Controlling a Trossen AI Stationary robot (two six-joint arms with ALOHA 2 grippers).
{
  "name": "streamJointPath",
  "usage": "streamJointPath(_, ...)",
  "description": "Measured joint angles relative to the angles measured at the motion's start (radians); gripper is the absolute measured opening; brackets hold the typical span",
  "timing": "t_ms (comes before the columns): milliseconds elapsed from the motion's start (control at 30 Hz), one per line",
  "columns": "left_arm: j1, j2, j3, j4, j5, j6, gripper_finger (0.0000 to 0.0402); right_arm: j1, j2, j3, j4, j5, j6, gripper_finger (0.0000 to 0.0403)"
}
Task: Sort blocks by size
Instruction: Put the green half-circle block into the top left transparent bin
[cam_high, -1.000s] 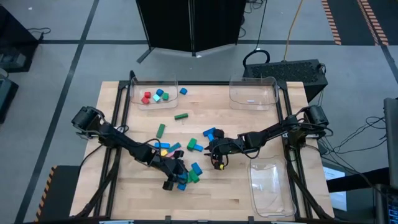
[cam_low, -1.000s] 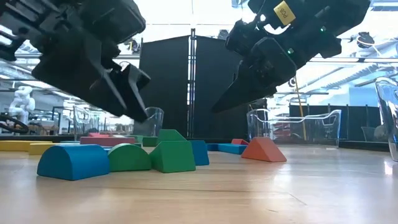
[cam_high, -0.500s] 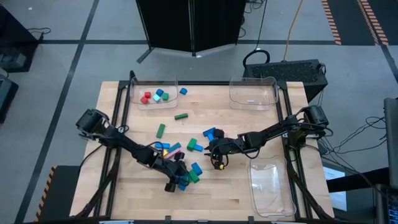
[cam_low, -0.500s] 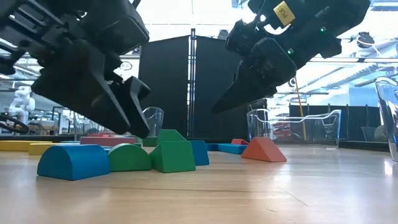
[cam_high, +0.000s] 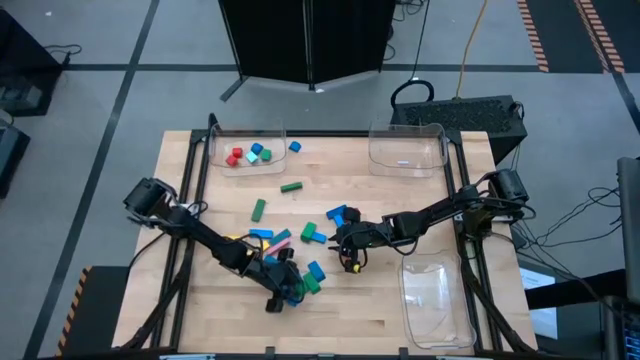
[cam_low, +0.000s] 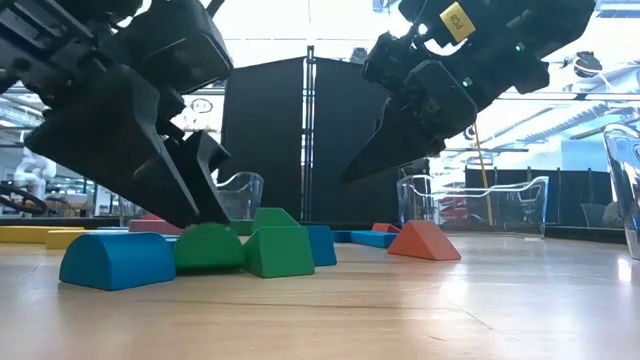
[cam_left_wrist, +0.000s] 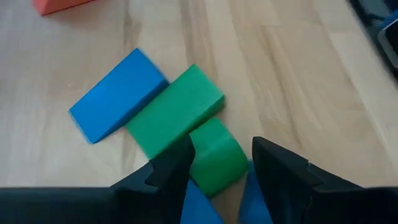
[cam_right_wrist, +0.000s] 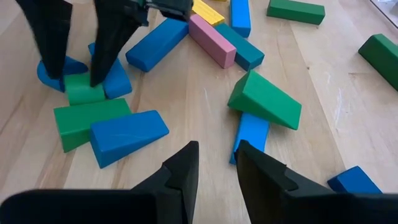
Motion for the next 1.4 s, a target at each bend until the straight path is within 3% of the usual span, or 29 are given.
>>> streamJointPath(333,0.000,-0.016,0.000,-0.095,-0.028,-0.003,0.0178,0.000,0.000,0.000,-0.009,0.000,0.000,0.0100)
streamJointPath(767,0.004,-0.064,-0.003,-0.326,-0.264,0.007,0.0178,0.000,0.000,0.000,-0.016,0.000,0.000,0.0100)
streamJointPath(1000,0.019,-0.084,-0.007,-0.334,-0.285,0.050,0.0178,0.000,0.000,0.000,-0.018,0.000,0.000,0.0100)
streamJointPath(1400,0.046,-0.211,-0.008,-0.361,-0.315,-0.157,0.0178,0.000,0.000,0.000,-0.028,0.000,0.008,0.0100)
